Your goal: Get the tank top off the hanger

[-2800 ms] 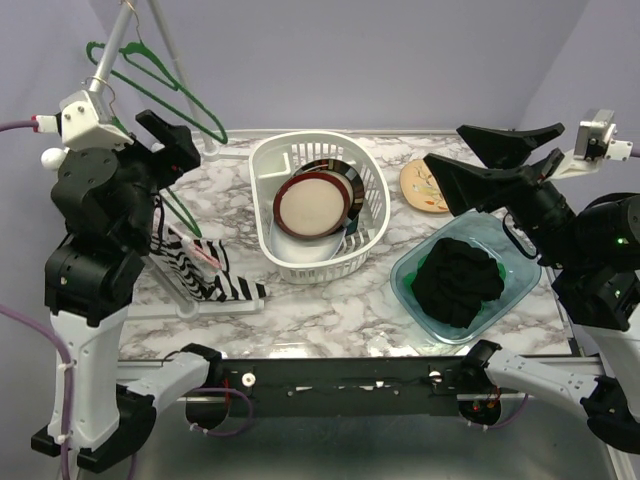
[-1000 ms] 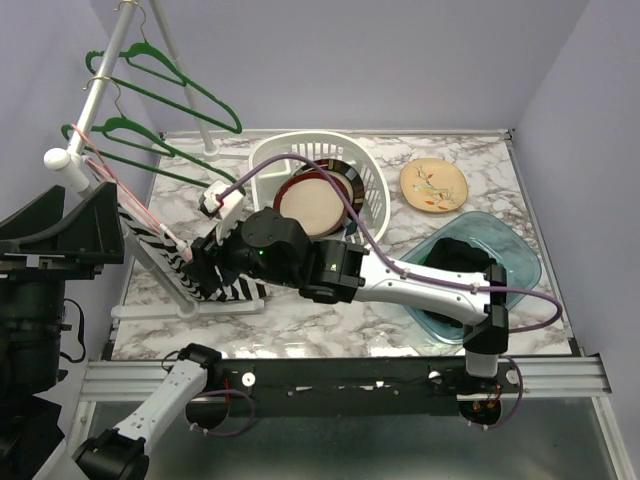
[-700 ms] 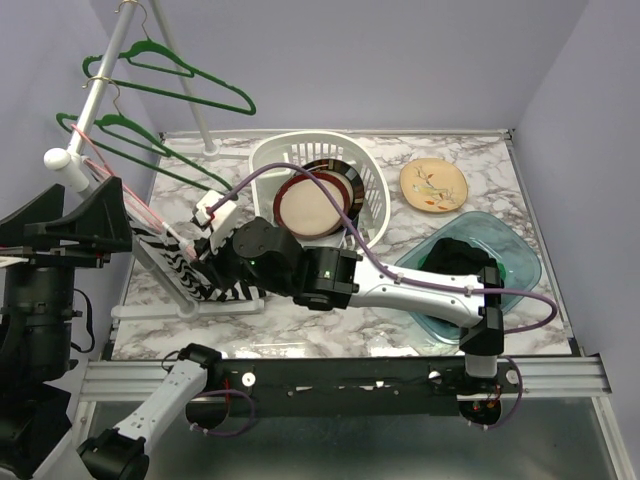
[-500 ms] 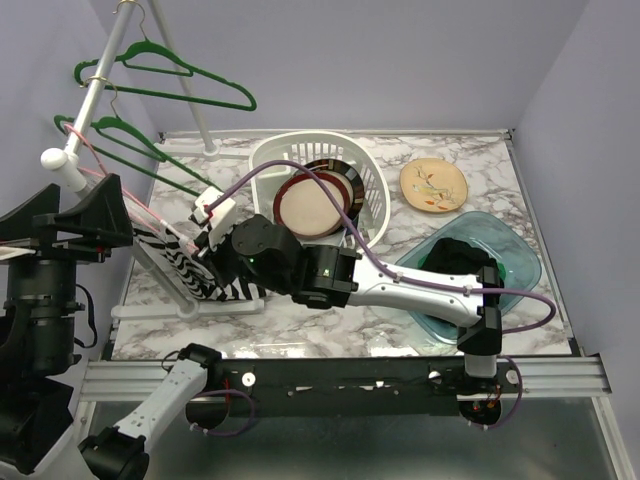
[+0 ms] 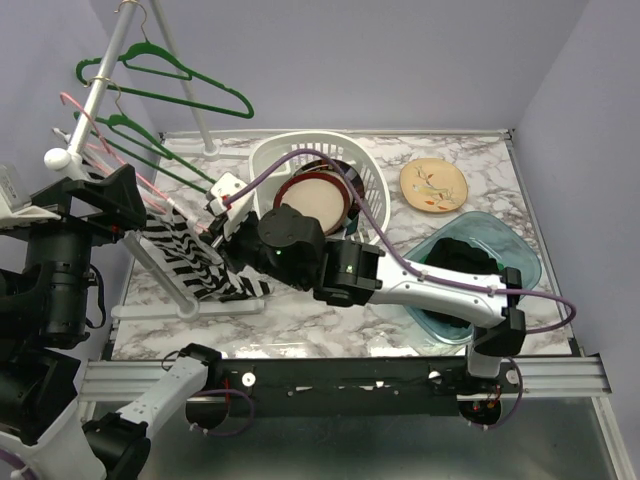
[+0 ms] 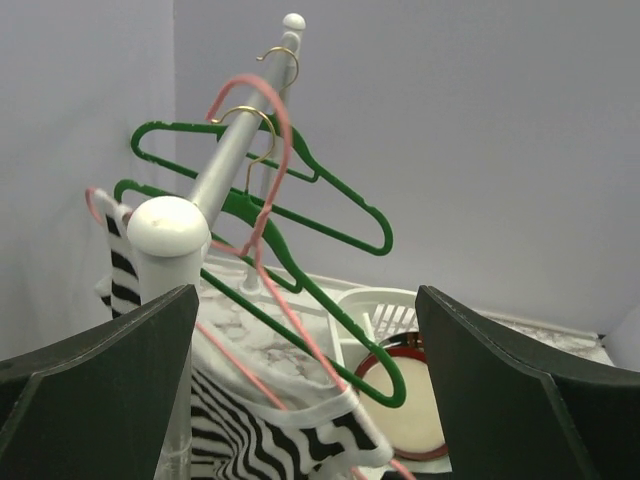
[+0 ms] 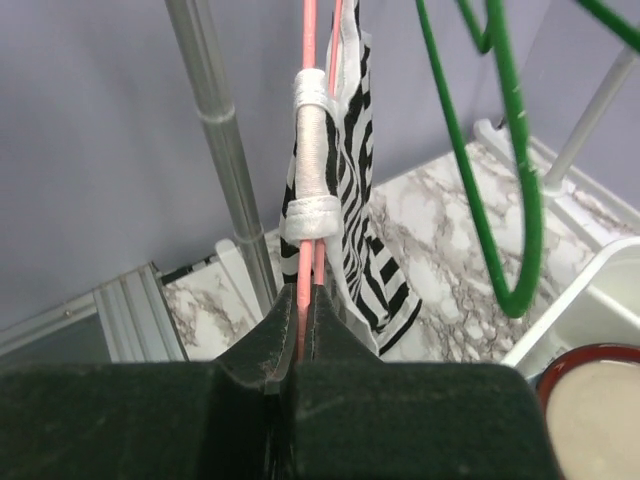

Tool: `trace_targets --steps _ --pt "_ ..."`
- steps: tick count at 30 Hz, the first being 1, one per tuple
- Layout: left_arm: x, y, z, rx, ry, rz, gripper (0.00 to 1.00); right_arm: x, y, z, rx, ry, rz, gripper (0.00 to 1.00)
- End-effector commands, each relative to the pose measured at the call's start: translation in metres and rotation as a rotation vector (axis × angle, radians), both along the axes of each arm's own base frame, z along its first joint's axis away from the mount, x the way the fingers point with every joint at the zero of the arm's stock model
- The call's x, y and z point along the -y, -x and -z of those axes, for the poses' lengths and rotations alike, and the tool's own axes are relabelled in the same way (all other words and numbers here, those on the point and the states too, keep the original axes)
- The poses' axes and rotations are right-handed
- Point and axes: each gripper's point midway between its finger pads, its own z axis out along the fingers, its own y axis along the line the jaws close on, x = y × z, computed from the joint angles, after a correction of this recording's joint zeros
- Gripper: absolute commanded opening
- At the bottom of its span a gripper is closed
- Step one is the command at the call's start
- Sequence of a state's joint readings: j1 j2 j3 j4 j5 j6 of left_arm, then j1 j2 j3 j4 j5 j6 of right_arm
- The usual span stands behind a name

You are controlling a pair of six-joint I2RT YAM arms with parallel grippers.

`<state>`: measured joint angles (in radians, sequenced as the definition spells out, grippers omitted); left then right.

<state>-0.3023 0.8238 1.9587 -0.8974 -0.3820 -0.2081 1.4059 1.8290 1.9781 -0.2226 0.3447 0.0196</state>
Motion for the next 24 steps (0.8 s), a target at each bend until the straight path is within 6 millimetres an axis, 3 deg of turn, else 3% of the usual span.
trace_targets --steps 1,3,5,7,8,10,12,14,15,19,24 --pt "0.003 0.007 0.005 -0.021 0.003 0.030 0.99 0.027 -0.006 -0.067 0.067 -0.175 0.038 0.01" --pt "0.006 0.006 0.006 -0.034 -0.002 0.046 0.99 0.032 -0.002 -0.070 0.061 -0.184 0.021 0.01" --pt "0.011 0.005 0.004 -0.037 -0.015 0.070 0.98 0.035 0.000 -0.059 0.049 -0.163 0.012 0.01" --pt "0.015 0.002 0.006 -0.052 -0.033 0.089 0.96 0.049 0.002 -0.067 0.052 -0.179 0.017 0.01" --pt "0.021 0.001 0.007 -0.057 -0.041 0.116 0.95 0.051 0.002 -0.053 0.047 -0.151 0.017 0.01" --pt "0.029 0.000 0.006 -0.049 -0.071 0.163 0.92 0.066 0.005 -0.058 0.049 -0.159 0.006 0.01" --pt "0.046 0.002 0.005 -0.031 -0.096 0.257 0.91 0.072 0.009 -0.046 0.019 -0.138 -0.011 0.01" --pt "0.055 0.001 0.007 -0.027 -0.115 0.303 0.86 0.085 0.015 -0.052 0.014 -0.148 -0.031 0.01" --pt "0.061 0.003 0.004 -0.011 -0.123 0.336 0.85 0.086 0.020 -0.042 0.006 -0.122 -0.061 0.01" --pt "0.078 -0.001 0.006 0.007 -0.149 0.418 0.78 0.101 0.031 -0.043 -0.014 -0.142 -0.101 0.01" --pt "0.085 -0.010 0.009 0.012 -0.133 0.441 0.75 0.115 0.038 -0.042 -0.020 -0.151 -0.124 0.01"
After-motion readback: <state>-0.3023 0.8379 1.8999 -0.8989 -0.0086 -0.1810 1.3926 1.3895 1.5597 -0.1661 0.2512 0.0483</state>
